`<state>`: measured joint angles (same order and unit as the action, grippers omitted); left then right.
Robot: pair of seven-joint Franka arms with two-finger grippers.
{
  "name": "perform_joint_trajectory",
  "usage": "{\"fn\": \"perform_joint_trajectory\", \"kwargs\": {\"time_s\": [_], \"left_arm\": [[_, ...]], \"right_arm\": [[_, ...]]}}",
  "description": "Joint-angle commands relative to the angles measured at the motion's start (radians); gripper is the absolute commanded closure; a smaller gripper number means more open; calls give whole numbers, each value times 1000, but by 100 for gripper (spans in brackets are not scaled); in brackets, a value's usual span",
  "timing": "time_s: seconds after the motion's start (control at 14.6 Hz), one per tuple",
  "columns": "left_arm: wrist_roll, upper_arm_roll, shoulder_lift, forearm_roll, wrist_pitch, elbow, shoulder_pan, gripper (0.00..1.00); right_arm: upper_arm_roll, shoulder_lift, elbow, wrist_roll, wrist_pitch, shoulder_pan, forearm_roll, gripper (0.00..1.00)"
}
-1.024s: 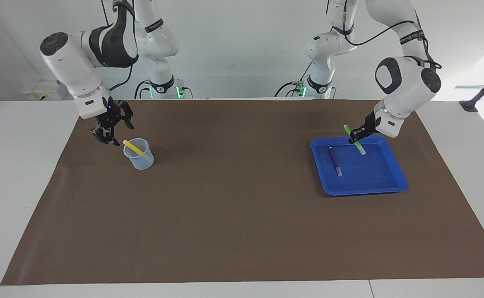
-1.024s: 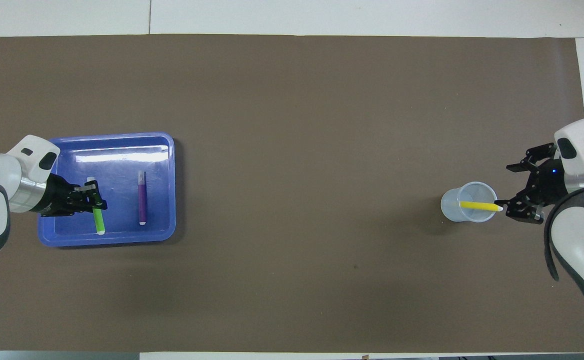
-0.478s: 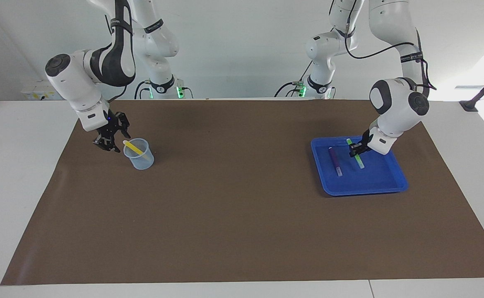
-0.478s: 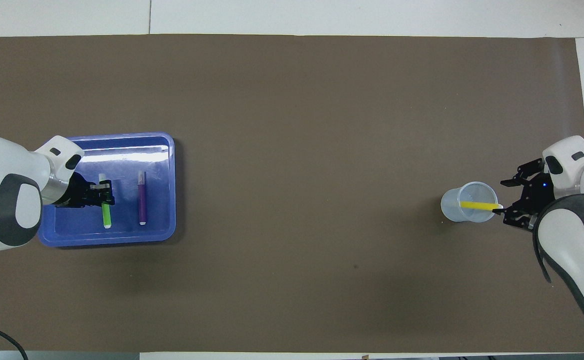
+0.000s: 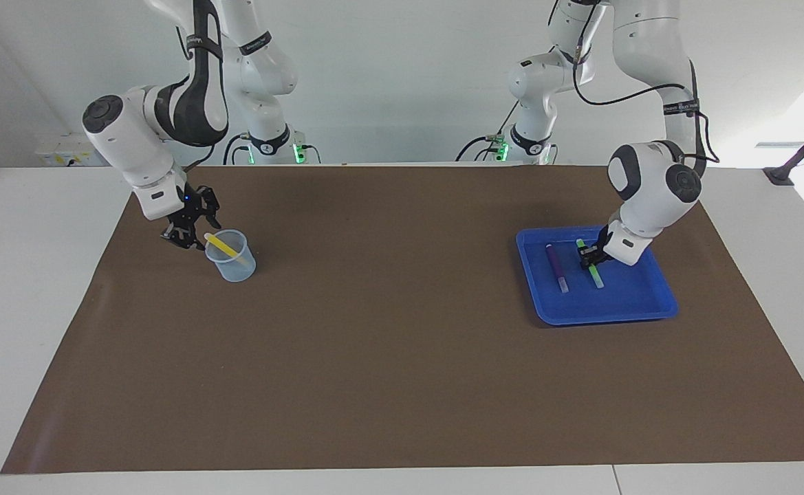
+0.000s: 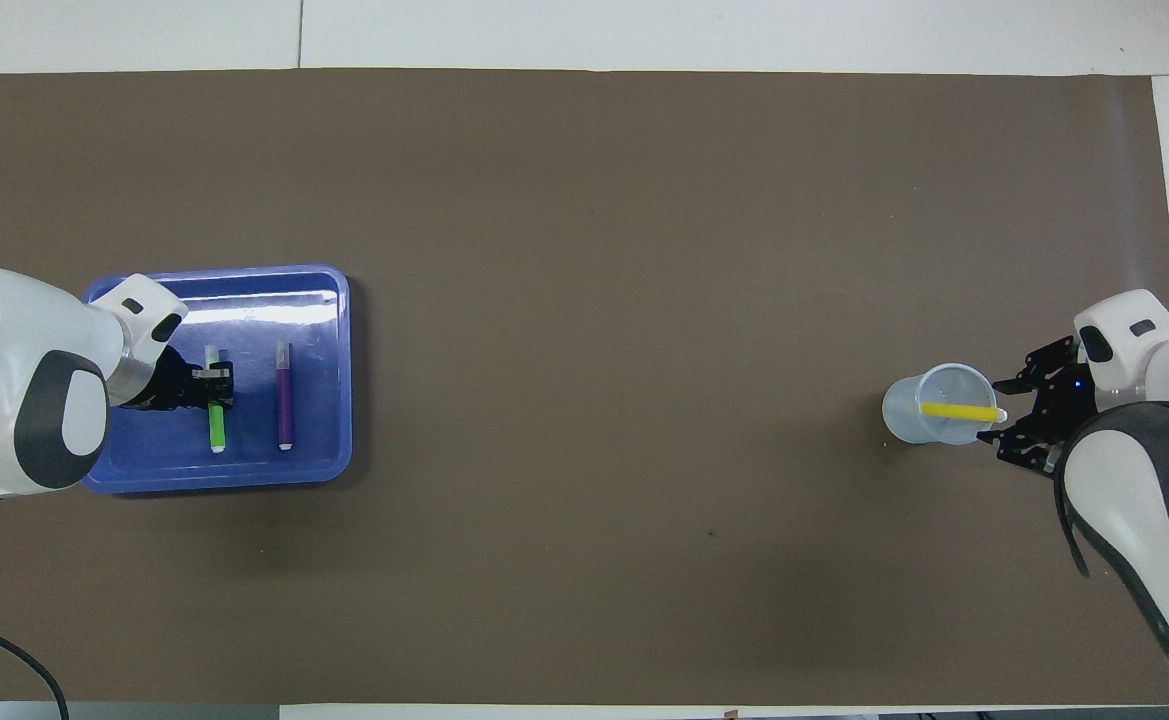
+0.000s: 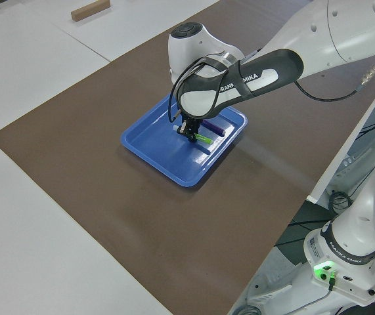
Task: Right arm passes pens to left for tray arrangement
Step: 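Grasp the yellow pen in the cup with the right gripper and lift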
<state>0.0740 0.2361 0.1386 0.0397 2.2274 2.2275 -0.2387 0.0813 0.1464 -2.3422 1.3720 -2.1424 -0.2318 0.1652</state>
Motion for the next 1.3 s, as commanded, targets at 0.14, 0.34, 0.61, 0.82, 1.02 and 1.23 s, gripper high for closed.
{"fn": "perform_joint_trajectory", "kwargs": {"time_s": [0.14,0.34,0.61,0.82,1.02,1.23], "left_arm": [[-14,-6,4,-24,23,4,13,95],[-13,-6,4,-24,23,4,12,0],[-11,-6,4,-24,23,4,10,0],[-11,-6,4,-23,18,3,6,0],[-2,-4,6,-21,-73,-61,7,0],[4,-1,3,-15,-216,-155,15,0]], "right_arm": [[12,30,-42,-27,-20,-20,-10,48],[11,30,-42,-19,-25,-23,-10,51],[12,30,-42,-24,-24,-23,-10,55],[11,30,-42,-24,-24,-23,-10,67],[12,28,-36,-28,-17,-21,-10,100],[12,16,10,-25,-2,-18,-10,100]]}}
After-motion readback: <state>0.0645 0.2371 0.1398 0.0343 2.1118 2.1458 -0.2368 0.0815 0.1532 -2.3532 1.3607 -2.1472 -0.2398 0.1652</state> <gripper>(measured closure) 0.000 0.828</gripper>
